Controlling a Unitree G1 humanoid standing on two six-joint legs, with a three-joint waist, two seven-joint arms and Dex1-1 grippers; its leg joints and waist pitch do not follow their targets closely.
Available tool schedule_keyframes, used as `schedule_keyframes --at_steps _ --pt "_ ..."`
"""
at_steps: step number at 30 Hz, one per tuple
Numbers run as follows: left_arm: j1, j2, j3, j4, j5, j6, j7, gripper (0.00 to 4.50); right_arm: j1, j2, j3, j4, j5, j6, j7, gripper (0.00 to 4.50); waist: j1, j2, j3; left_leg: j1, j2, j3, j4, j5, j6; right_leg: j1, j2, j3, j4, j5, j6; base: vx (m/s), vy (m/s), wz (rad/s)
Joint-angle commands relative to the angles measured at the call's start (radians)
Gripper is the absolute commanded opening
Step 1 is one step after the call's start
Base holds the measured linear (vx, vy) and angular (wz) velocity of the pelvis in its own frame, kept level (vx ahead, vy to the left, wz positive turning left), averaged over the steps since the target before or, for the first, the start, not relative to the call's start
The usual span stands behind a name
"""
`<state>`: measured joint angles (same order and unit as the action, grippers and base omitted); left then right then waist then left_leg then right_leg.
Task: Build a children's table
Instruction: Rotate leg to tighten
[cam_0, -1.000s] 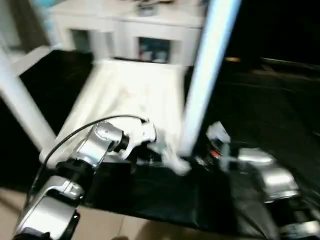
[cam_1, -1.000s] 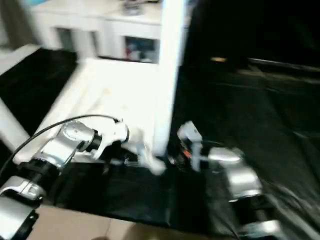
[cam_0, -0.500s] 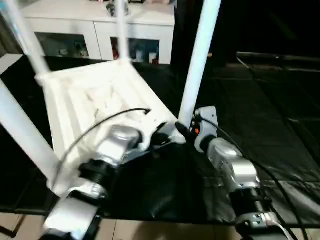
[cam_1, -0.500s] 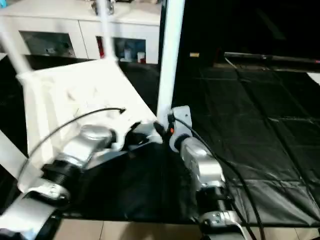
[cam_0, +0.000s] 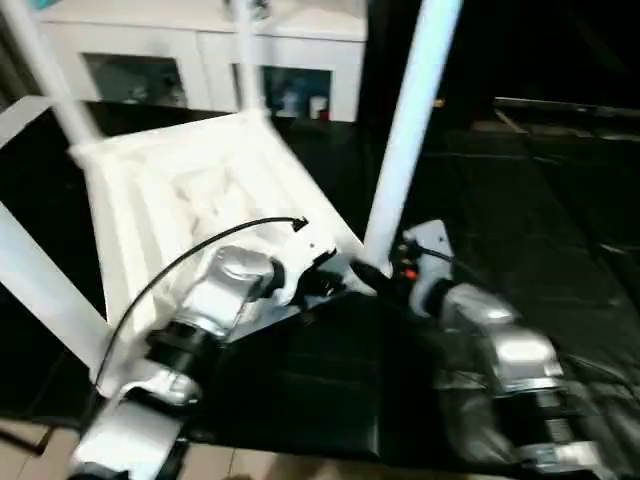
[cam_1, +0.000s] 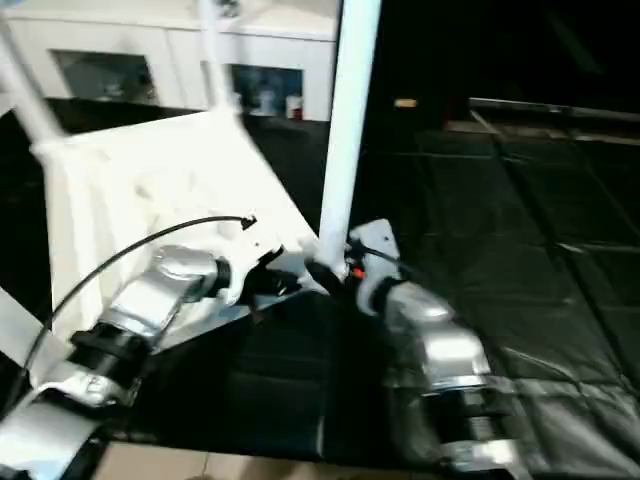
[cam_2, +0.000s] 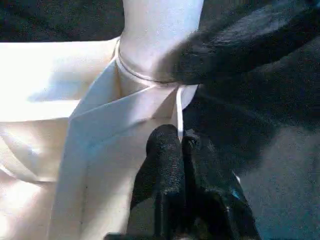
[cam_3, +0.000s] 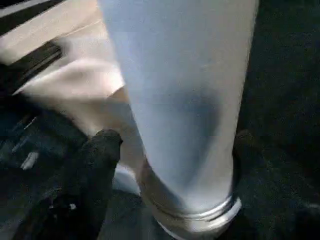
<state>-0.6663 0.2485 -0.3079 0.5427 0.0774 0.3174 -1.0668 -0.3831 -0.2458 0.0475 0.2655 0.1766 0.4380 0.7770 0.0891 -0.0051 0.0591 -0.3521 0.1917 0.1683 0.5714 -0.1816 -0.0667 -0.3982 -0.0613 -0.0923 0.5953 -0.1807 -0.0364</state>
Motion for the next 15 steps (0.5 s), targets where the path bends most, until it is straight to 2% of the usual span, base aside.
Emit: schedule_keyframes --at_steps 1,4,8,14,15 --pt "-0.007 0.003 -0.04 -0.013 -0.01 -0.041 -0.087 0.0 0.018 -0.03 0.032 -0.021 0.017 0.014 0.106 4.03 0.003 0.004 -0.071 0.003 0.042 -0.006 -0.05 -0.115 0.083 0.067 -0.089 0.064 -0.062 -0.079 -0.213 0.0 0.0 0.0" --pt "-0.004 0.048 -0.059 -0.01 -0.025 -0.107 -0.204 0.0 0.016 -0.132 0.048 -0.015 0.03 -0.032 0.26 4.33 0.015 0.004 -0.072 0.004 0.043 -0.007 -0.049 -0.125 0.073 0.068 -0.088 0.061 -0.064 -0.115 -0.204 0.0 0.0 0.0" --pt "0.004 0.085 -0.092 -0.021 -0.042 -0.156 -0.312 0.0 0.002 -0.189 0.069 0.003 0.041 -0.073 0.374 4.33 0.027 0.001 -0.074 0.002 0.045 -0.005 -0.046 -0.121 0.07 0.067 -0.09 0.06 -0.058 -0.104 -0.211 0.0 0.0 0.0" --pt "-0.006 0.111 -0.126 -0.004 -0.035 -0.221 -0.399 0.0 -0.038 -0.224 0.099 0.047 0.062 -0.148 0.507 4.33 0.039 -0.001 -0.074 0.002 0.046 -0.004 -0.044 -0.129 0.068 0.063 -0.09 0.059 -0.058 -0.141 -0.206 0.0 0.0 0.0" --pt "-0.01 0.114 -0.132 0.002 -0.031 -0.238 -0.42 0.0 -0.047 -0.224 0.107 0.056 0.07 -0.157 0.546 4.33 0.042 -0.004 -0.074 0.003 0.047 -0.004 -0.044 -0.13 0.071 0.063 -0.09 0.059 -0.059 -0.149 -0.204 0.0 0.0 0.0"
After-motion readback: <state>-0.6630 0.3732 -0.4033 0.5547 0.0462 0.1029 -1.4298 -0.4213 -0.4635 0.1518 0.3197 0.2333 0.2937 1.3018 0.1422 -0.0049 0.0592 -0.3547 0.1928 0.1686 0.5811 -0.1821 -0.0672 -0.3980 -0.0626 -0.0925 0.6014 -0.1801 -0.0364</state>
